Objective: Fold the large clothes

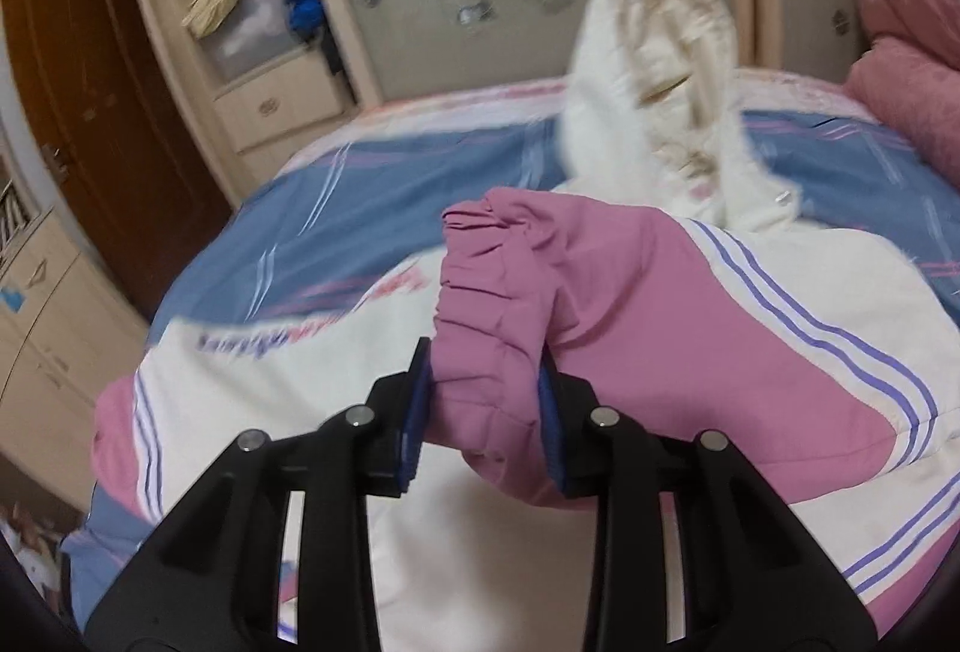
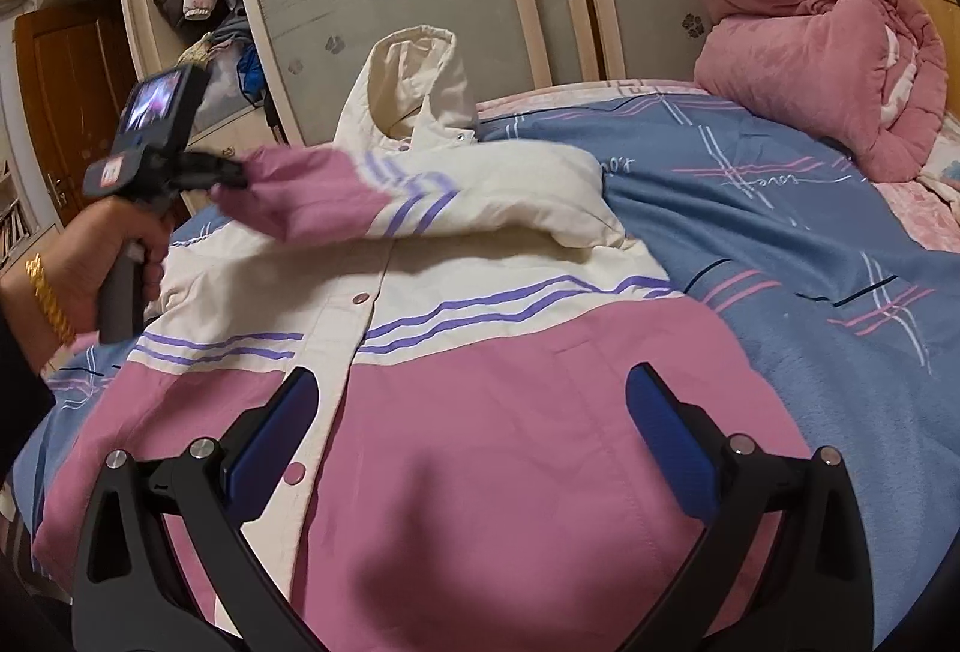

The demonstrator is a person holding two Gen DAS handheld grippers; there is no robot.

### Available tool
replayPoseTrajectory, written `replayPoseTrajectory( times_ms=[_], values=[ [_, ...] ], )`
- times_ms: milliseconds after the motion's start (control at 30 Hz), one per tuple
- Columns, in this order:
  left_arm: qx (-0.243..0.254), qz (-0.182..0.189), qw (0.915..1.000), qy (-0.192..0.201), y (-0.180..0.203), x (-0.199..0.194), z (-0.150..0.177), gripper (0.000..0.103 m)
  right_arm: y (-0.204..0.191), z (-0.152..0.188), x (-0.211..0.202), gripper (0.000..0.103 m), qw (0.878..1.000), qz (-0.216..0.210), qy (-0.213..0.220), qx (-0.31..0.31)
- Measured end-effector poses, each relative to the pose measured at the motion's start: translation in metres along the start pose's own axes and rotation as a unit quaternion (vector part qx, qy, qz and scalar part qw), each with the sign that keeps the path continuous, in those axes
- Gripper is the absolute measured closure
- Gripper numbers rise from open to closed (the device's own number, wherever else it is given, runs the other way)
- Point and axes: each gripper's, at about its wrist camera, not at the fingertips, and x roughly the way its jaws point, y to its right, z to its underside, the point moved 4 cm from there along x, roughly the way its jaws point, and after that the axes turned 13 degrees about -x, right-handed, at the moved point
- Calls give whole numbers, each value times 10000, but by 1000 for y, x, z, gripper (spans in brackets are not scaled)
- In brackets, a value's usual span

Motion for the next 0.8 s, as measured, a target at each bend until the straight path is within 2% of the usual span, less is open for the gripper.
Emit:
replayPoseTrajectory(
  times_ms=[133,200,233,267,433,533,667,733,800],
  values=[
    [-207,-144,9986,-457,-34,31,29,67,-4,1,5,1,10000,-57,-60,5],
    [-120,-214,9978,-623,-42,44,45,49,-8,2,7,1,9999,-86,-90,-41],
    [-41,-355,9974,-626,-44,48,51,18,-9,2,8,1,9999,-106,-89,-67],
    [33,-545,9970,-556,-47,52,56,2,-11,2,9,1,9998,-122,-92,-91],
    [-31,-359,9983,-455,-61,34,60,2,-18,0,10,1,9996,-162,-83,-206],
    [-54,-348,9993,76,-72,-19,67,2,-20,-1,7,1,9995,-147,-43,-289],
    [304,212,9953,896,-72,-122,110,2,-19,-1,0,1,9994,-134,26,-317],
    [363,562,9919,1076,-73,-166,138,2,-18,-1,-5,1,9993,-123,63,-355],
    [404,830,9905,1023,-71,-192,163,2,-19,0,-11,1,9991,-87,113,-407]
  ],
)
